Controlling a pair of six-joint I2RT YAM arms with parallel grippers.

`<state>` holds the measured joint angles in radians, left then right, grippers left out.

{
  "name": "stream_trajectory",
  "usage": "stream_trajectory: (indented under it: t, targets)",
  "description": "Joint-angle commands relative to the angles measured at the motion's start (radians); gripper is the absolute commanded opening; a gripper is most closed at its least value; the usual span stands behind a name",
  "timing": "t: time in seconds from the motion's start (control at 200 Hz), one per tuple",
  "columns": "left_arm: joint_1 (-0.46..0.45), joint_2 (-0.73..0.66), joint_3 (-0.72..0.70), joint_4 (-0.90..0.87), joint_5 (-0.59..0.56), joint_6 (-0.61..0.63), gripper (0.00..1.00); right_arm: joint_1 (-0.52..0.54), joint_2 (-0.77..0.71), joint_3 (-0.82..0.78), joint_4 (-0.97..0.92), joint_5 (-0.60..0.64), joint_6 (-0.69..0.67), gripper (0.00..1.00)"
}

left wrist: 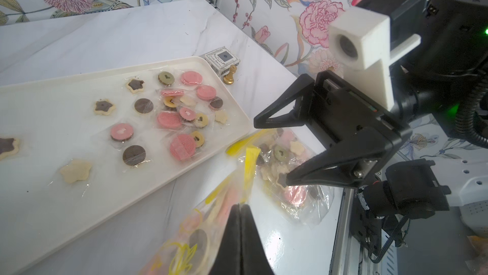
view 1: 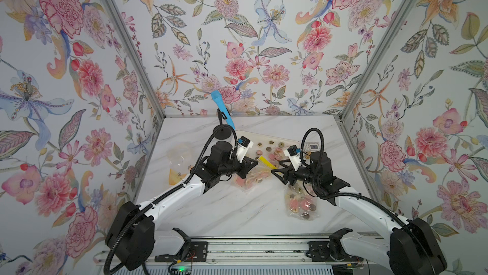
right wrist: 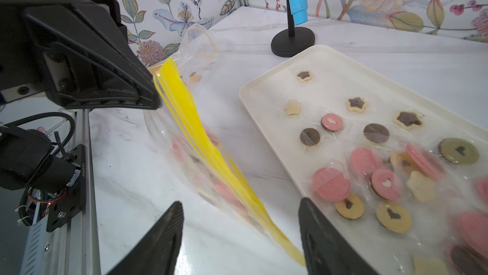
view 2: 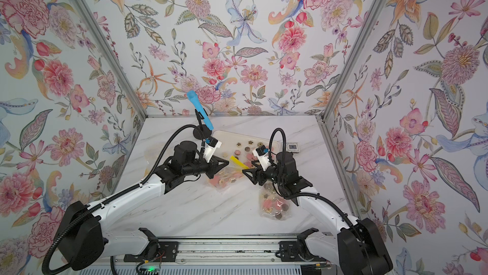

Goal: Pour cookies out of the ziploc bag
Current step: Pick up the ziploc bag from the center of the board.

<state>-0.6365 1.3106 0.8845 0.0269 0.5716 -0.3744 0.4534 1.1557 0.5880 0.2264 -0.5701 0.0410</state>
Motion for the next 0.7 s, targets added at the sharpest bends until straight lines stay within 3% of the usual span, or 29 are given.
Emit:
stream_trajectory:
  t: [0.0,0.235,0.58,0.695]
  targets:
    - [-0.01,-0.063,0.033,-0.026,0.037,0.072,0.0,0.008,0.004,-0.003,0.056,-0.036,-0.045,0.68]
    - [-0.009,-0.106,0.018,-0.045,0.016,0.125,0.0,0.036,0.081,0.042,0.044,-0.117,-0.049,0.62]
    - [-0.008,-0.135,-0.023,-0.021,-0.026,0.123,0.0,0.1,0.094,0.042,0.016,-0.071,-0.024,0.06]
    - [-0.001,-0.138,-0.031,-0.027,-0.043,0.117,0.0,0.113,0.077,0.057,-0.014,-0.04,-0.016,0.0]
